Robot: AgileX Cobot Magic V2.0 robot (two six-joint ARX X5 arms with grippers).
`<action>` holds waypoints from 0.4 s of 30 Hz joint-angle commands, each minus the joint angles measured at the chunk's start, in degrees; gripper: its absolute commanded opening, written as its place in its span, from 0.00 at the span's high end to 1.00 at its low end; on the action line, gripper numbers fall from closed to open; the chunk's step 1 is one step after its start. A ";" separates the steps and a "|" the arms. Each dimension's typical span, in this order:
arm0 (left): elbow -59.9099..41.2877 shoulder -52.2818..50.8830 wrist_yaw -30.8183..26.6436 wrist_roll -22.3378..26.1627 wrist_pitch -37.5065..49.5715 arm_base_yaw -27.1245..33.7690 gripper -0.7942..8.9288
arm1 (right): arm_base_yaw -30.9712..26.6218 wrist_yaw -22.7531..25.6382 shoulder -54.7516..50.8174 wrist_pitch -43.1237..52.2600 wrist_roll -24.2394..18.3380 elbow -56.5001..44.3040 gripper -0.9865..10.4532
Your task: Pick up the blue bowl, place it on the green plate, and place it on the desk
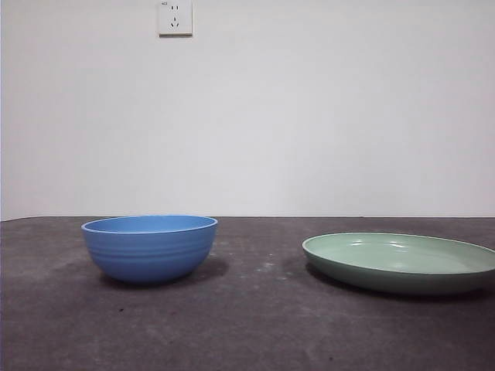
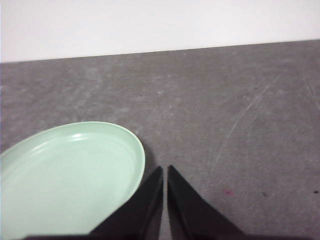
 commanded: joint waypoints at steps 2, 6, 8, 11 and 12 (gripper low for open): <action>-1.16 -0.11 0.04 -9.51 -0.28 0.07 0.91 | 0.04 -0.63 -0.04 0.15 5.25 -0.26 0.91; -0.61 -0.11 0.11 -14.58 -0.74 0.07 0.91 | 0.04 -1.49 -0.04 0.24 7.10 0.35 0.91; 0.22 -0.11 0.11 -15.08 -0.98 0.07 0.91 | 0.00 -1.38 -0.04 0.31 7.91 1.16 0.91; 2.21 -0.07 0.15 -15.39 -1.11 0.07 0.91 | -0.04 -1.29 -0.04 0.28 8.02 3.28 0.91; 3.21 0.02 0.15 -15.65 -1.16 0.04 0.91 | -0.04 -1.29 -0.02 0.28 8.02 4.13 0.91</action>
